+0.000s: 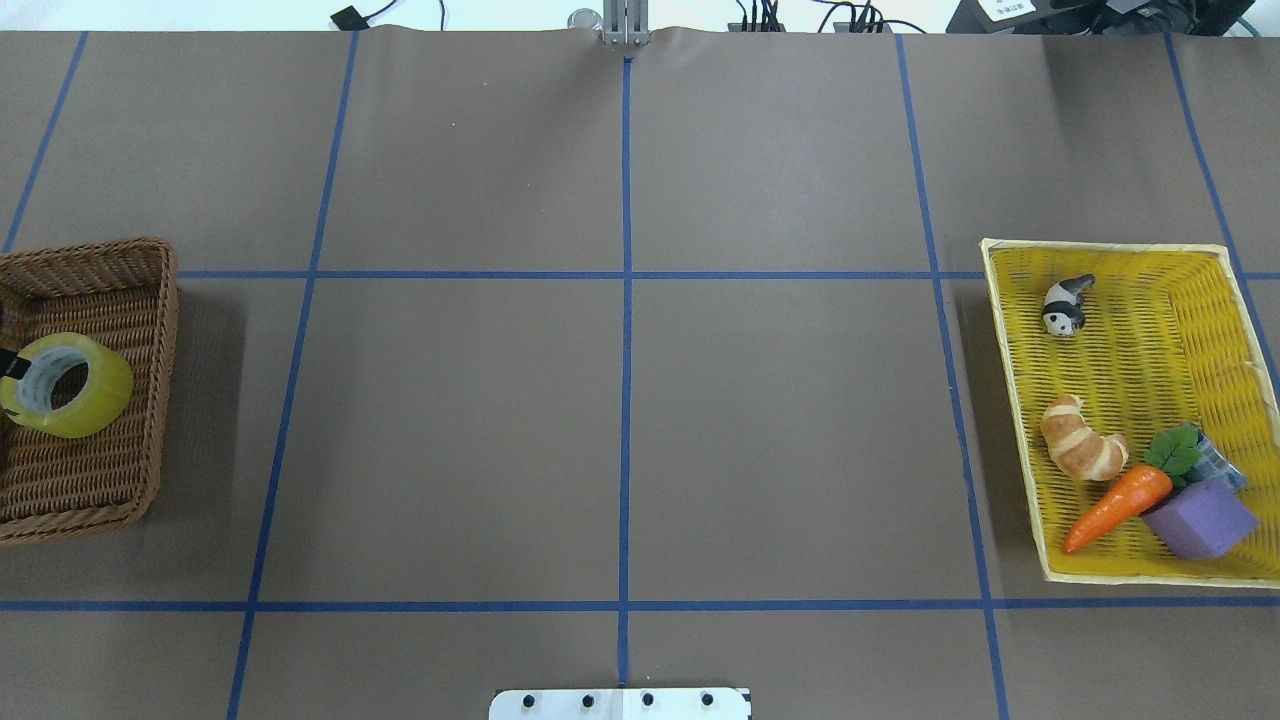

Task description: Move tape to another basket

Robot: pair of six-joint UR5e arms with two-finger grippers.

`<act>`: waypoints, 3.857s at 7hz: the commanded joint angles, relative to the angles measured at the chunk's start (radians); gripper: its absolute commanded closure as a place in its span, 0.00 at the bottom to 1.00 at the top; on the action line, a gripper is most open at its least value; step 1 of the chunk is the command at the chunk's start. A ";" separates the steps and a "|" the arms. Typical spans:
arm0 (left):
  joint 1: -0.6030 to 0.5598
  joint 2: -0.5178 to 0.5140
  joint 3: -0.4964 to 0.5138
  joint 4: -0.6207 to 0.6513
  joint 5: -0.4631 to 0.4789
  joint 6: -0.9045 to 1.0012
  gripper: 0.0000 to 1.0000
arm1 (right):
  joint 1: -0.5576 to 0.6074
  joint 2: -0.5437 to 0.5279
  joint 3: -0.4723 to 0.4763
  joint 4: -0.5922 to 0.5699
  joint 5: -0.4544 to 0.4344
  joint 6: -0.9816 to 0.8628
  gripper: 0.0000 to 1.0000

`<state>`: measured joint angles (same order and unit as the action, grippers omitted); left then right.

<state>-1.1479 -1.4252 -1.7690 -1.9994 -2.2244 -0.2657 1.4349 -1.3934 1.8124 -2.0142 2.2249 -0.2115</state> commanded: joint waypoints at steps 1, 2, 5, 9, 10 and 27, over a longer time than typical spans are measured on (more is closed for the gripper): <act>-0.123 0.025 0.058 0.001 -0.014 0.148 0.02 | 0.067 -0.067 -0.022 0.002 0.005 -0.069 0.00; -0.230 0.023 0.141 0.001 -0.017 0.298 0.02 | 0.073 -0.061 -0.015 0.002 0.025 -0.054 0.00; -0.449 -0.050 0.255 0.097 -0.149 0.356 0.02 | 0.073 -0.056 -0.060 0.003 0.015 -0.043 0.00; -0.440 -0.113 0.211 0.241 -0.117 0.344 0.02 | 0.073 -0.190 -0.206 0.448 -0.002 0.059 0.00; -0.438 -0.107 0.171 0.286 -0.047 0.342 0.02 | 0.073 -0.190 -0.203 0.442 0.036 0.063 0.00; -0.437 -0.046 0.118 0.266 -0.057 0.194 0.02 | 0.079 -0.185 -0.183 0.388 0.121 0.095 0.00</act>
<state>-1.5846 -1.4711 -1.6505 -1.7334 -2.2810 -0.0713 1.5134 -1.5785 1.6286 -1.6255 2.3467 -0.1166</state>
